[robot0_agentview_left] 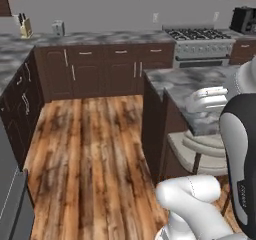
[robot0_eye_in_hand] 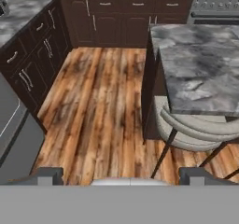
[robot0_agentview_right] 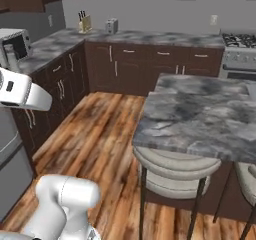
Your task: There is a tray on the dining counter. Grab the cup, mug, and pitcher and place them on the tray. The pitcher may be placed next to the tray if it cannot fit the tray.
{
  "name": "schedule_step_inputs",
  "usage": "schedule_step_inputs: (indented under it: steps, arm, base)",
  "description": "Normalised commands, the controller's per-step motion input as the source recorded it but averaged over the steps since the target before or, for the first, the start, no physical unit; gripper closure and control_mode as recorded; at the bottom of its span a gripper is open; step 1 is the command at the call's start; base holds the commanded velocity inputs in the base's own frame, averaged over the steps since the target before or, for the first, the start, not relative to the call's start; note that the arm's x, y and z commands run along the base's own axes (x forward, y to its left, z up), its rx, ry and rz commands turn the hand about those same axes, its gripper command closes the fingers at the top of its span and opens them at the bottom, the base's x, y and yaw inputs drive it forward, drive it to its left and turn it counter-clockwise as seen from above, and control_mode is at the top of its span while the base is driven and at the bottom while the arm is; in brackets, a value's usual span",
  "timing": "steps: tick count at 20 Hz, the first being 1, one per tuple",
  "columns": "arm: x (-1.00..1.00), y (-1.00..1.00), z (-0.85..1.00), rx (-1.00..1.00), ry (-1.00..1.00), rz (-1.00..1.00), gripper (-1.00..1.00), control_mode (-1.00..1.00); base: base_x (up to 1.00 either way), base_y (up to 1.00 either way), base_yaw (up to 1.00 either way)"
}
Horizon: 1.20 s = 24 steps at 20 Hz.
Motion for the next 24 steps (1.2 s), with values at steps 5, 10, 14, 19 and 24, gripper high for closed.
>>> schedule_step_inputs:
  steps: [5,10,14,19,24]
  arm:
    - [0.0,0.0,0.0,0.0,0.0,0.0,-1.0,1.0]
    - [0.0,0.0,0.0,0.0,0.0,0.0,-1.0,1.0]
    - [0.0,0.0,0.0,0.0,0.0,0.0,-1.0,1.0]
    - [0.0,0.0,0.0,0.0,0.0,0.0,-1.0,1.0]
    - [0.0,0.0,0.0,0.0,0.0,0.0,-1.0,1.0]
  base:
    - [0.98,0.7,-0.07]
    - [0.94,-0.17,-0.19]
    - [0.97,-0.39,-0.21]
    - [0.98,-0.06,-0.14]
    - [1.0,-0.05,-0.01]
